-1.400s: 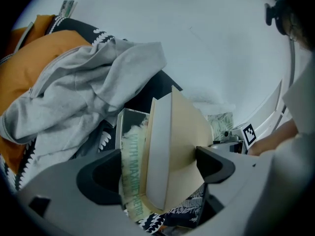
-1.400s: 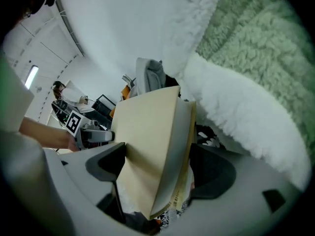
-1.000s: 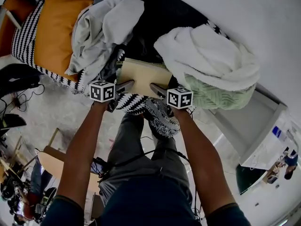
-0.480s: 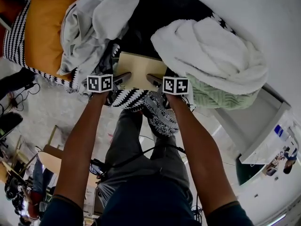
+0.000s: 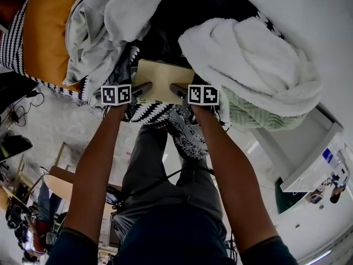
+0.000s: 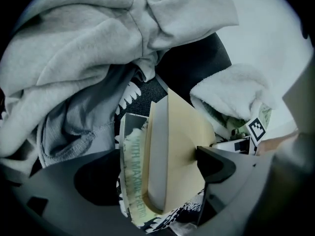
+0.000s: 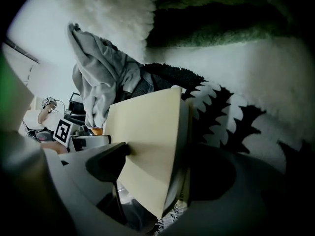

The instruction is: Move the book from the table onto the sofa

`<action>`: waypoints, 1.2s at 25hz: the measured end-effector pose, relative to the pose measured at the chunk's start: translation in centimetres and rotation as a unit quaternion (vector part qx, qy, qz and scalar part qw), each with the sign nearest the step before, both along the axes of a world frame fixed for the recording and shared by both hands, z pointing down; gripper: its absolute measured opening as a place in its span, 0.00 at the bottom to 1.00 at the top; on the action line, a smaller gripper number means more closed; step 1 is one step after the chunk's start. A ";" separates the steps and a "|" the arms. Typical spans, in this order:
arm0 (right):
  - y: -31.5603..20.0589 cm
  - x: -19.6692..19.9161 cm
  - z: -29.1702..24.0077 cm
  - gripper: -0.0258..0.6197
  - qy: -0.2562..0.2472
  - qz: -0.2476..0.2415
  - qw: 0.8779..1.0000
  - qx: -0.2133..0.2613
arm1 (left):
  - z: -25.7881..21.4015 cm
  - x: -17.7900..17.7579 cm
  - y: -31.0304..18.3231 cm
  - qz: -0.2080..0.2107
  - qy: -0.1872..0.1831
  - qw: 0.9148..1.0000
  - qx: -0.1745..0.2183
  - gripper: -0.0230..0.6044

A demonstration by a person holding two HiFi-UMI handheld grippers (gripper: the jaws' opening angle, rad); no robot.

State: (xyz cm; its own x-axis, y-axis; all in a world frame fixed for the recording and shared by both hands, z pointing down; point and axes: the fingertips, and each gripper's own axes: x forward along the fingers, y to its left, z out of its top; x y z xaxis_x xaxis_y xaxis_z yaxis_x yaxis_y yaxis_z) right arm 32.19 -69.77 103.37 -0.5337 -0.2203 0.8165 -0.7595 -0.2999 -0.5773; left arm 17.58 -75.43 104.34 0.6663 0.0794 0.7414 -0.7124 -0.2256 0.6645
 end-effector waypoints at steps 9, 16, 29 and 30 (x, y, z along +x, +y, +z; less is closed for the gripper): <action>0.6 0.3 -1.5 0.68 0.015 0.013 1.000 -0.015 | -1.8 -1.6 -0.3 0.055 -0.069 0.994 0.060 0.79; 0.9 0.9 -5.2 0.68 0.042 -0.004 0.999 0.009 | -5.1 -4.8 1.6 0.025 -0.067 0.996 0.061 0.79; 9.3 3.2 -15.7 0.06 0.061 -0.082 0.991 0.085 | -16.7 -6.4 8.2 0.024 -0.038 0.993 0.110 0.04; 10.4 3.4 -16.4 0.06 0.061 -0.090 0.990 0.089 | -17.5 -6.2 9.0 0.027 -0.035 0.992 0.115 0.04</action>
